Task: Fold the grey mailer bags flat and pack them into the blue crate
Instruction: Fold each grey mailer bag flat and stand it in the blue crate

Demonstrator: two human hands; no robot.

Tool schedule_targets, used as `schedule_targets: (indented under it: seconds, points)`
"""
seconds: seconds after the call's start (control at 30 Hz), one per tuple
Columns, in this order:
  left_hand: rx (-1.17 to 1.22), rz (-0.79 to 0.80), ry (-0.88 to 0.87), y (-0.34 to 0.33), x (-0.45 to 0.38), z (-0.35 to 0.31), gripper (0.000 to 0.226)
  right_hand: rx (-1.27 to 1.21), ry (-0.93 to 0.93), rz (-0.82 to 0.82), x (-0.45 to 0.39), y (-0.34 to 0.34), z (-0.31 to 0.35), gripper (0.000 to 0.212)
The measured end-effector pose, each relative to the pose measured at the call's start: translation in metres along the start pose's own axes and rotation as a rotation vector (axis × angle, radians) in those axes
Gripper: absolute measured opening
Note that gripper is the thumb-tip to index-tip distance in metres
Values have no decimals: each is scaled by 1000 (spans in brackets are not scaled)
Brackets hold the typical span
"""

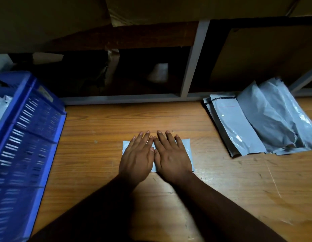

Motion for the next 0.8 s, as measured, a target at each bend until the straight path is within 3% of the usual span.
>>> schedule_targets:
  seconds: [0.3, 0.5, 0.57, 0.8]
  points:
    - [-32, 16, 1, 0, -2, -2, 53, -4, -14, 57, 0, -2, 1, 54]
    - [121, 70, 27, 12, -7, 4, 75, -236, -21, 130, -4, 23, -14, 55]
    - [112, 47, 34, 13, -9, 8, 75, -141, -55, 54, -6, 30, -22, 59]
    - [31, 76, 51, -4, -4, 3, 68, -25, -145, 67, -2, 10, -33, 62]
Point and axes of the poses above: each hand's wrist, its own x-axis away from the middle knuckle, its own y-axis out of the back of the hand, z = x × y, the point moved 7 cm from there along -x, towards the middle knuckle, and after that the axes turned 14 degrees about -y, right-handed, at the moved point
